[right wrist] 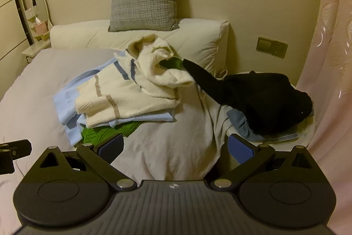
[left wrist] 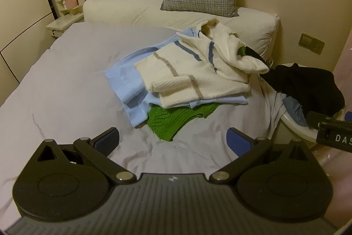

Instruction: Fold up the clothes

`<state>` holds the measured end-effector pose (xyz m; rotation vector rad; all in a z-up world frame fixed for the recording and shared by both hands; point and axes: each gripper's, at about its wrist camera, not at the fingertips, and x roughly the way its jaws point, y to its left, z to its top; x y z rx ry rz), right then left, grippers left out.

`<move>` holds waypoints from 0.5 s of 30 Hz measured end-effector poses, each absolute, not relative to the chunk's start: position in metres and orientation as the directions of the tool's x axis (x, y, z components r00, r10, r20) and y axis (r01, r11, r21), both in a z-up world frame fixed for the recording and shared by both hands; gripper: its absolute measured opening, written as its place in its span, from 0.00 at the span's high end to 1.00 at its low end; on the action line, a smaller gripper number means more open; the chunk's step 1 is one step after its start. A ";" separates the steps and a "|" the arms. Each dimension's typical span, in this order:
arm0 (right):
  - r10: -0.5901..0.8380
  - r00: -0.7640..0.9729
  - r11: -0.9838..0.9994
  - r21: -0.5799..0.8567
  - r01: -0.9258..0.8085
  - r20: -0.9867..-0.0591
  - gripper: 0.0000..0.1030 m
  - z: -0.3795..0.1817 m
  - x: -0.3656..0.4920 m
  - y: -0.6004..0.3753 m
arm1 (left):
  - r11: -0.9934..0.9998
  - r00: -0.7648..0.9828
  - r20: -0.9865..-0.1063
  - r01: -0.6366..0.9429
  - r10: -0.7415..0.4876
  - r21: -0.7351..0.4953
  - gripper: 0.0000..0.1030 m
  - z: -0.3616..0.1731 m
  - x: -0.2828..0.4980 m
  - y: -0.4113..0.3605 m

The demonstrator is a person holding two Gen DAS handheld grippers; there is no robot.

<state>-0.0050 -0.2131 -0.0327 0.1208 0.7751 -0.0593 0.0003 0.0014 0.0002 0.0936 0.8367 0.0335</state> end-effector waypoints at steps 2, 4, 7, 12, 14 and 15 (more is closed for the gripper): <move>-0.009 0.713 0.991 0.087 0.097 -0.701 0.00 -0.033 -0.005 -0.212 | 0.995 0.672 -0.737 0.009 0.067 0.099 0.00 0.001 0.001 0.005; -0.008 0.713 0.991 0.087 0.097 -0.701 0.00 -0.034 -0.005 -0.212 | 0.993 0.675 -0.733 0.004 0.081 0.114 0.00 0.001 0.001 0.006; -0.008 0.713 0.992 0.087 0.097 -0.701 0.00 -0.034 -0.005 -0.211 | 0.994 0.675 -0.733 0.000 0.084 0.113 0.00 -0.002 0.000 0.002; -0.007 0.713 0.992 0.087 0.096 -0.701 0.00 -0.035 -0.004 -0.209 | 0.994 0.674 -0.735 0.001 0.079 0.107 0.00 -0.003 -0.002 0.006; -0.007 0.714 0.992 0.088 0.095 -0.701 0.00 -0.036 -0.004 -0.209 | 0.995 0.674 -0.735 0.000 0.076 0.103 0.00 -0.002 -0.003 0.010; -0.007 0.714 0.992 0.087 0.095 -0.700 0.00 -0.036 -0.005 -0.208 | 0.995 0.675 -0.734 -0.002 0.077 0.102 0.00 -0.002 -0.004 0.011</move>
